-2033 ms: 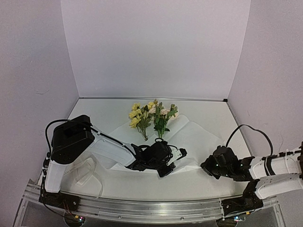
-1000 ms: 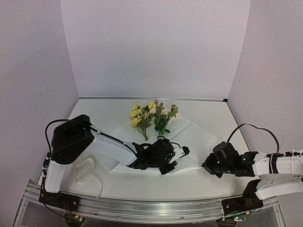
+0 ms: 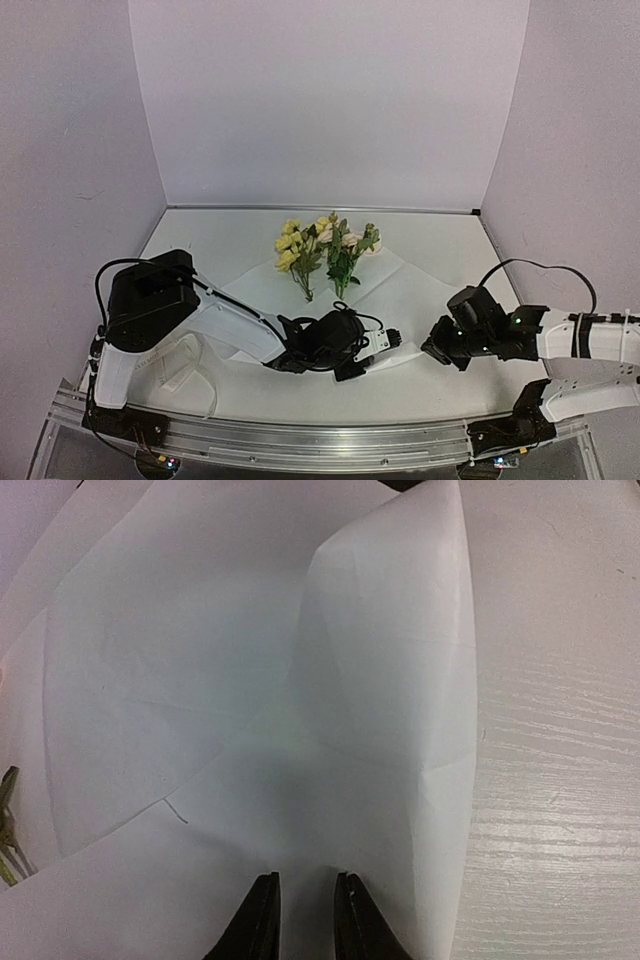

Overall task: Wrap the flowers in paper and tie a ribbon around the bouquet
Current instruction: Pick up the one-fourth-folded wrapping paper from the center of the board.

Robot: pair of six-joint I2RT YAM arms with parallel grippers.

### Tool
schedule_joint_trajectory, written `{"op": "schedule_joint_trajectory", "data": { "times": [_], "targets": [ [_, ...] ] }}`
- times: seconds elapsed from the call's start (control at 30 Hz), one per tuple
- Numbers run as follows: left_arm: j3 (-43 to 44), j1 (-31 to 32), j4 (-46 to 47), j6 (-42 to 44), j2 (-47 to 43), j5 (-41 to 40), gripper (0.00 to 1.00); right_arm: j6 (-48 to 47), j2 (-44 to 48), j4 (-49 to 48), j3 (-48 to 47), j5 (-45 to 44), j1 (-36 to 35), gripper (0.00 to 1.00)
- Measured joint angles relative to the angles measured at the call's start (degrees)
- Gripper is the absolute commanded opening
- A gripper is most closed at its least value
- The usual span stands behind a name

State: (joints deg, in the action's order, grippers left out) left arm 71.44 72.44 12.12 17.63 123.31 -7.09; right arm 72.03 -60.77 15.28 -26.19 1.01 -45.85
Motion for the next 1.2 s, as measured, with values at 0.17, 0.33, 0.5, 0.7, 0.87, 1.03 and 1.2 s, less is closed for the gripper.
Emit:
{"op": "schedule_joint_trajectory", "data": {
  "times": [0.17,0.33,0.5,0.7,0.87,1.03,1.2],
  "targets": [
    [-0.2,0.4,0.6,0.0,0.0,-0.5,0.2,-1.4,0.5,2.7,-4.4,1.2,0.0,0.0],
    [-0.7,0.5,1.0,0.0,0.0,-0.8,0.2,-2.5,1.1,4.5,-7.3,1.7,0.0,0.0],
    [-0.8,0.7,1.5,0.0,0.0,-1.7,0.21,-2.9,0.6,5.5,-8.4,2.4,0.0,0.0],
    [-1.8,0.7,2.9,-1.0,0.0,-2.8,0.28,-4.6,-0.6,8.5,-11.1,3.1,0.0,0.0],
    [-3.1,-0.4,2.8,-4.1,-3.2,-2.7,0.34,-7.0,-0.6,13.5,-12.2,2.5,0.0,0.0],
    [-4.1,-3.4,1.5,-9.9,-12.0,-1.0,0.34,-9.5,-0.5,18.4,-12.7,1.0,0.0,0.0],
    [-11.6,-6.0,0.4,-18.3,-24.4,0.4,0.31,-11.4,0.1,21.3,-12.7,-0.6,0.0,0.0]
  ]
}}
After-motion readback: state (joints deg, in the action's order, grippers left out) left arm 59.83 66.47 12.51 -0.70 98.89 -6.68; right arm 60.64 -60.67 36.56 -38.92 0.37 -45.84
